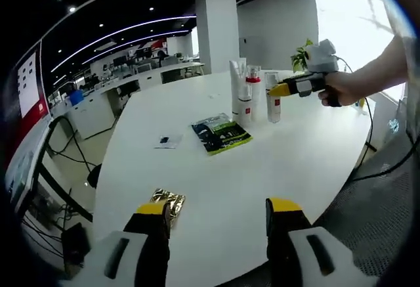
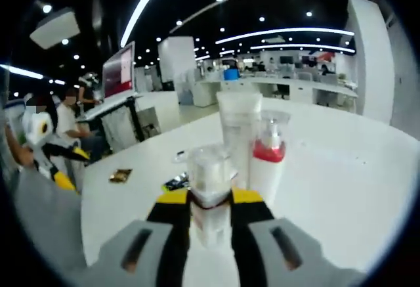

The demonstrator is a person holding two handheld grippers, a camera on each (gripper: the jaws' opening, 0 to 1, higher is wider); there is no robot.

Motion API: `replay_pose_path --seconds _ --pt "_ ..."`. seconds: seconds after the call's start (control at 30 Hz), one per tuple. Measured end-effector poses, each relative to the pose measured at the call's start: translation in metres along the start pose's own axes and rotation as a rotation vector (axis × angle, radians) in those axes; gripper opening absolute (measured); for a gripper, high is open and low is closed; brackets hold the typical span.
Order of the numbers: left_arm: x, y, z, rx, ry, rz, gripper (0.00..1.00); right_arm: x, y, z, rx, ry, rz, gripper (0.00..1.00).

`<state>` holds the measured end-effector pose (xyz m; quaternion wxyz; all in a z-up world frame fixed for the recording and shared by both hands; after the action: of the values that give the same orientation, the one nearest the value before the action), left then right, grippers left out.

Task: Arrange the skincare products in the storage area until every visible bottle or jar stands upright without overlapping.

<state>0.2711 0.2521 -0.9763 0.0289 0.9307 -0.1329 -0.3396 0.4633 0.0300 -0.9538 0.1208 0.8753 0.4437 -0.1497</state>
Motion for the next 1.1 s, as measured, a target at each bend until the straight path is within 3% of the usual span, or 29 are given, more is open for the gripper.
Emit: replay_pose_path --seconds 0.43,1.1 --pt "0.001 -0.001 0.007 -0.011 -0.032 0.001 0.55 0.016 0.014 0.02 -0.028 -0.013 0.015 0.2" --pt "0.001 -0.002 0.011 -0.004 -0.054 0.001 0.49 0.025 0.013 0.022 -0.078 0.039 -0.012 0.21"
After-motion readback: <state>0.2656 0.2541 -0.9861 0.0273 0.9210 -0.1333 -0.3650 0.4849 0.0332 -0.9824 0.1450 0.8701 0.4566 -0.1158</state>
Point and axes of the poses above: the point that each gripper's makers call its tool centre point, and the gripper's own axes: x roughly forward along the fingers, y roughly to its right, z roughly out of its underside, the point moved 2 cm from there along -x, roughly backward along the fingers, and after that the axes turned 11 degrees about -x, right-handed, at the moved point
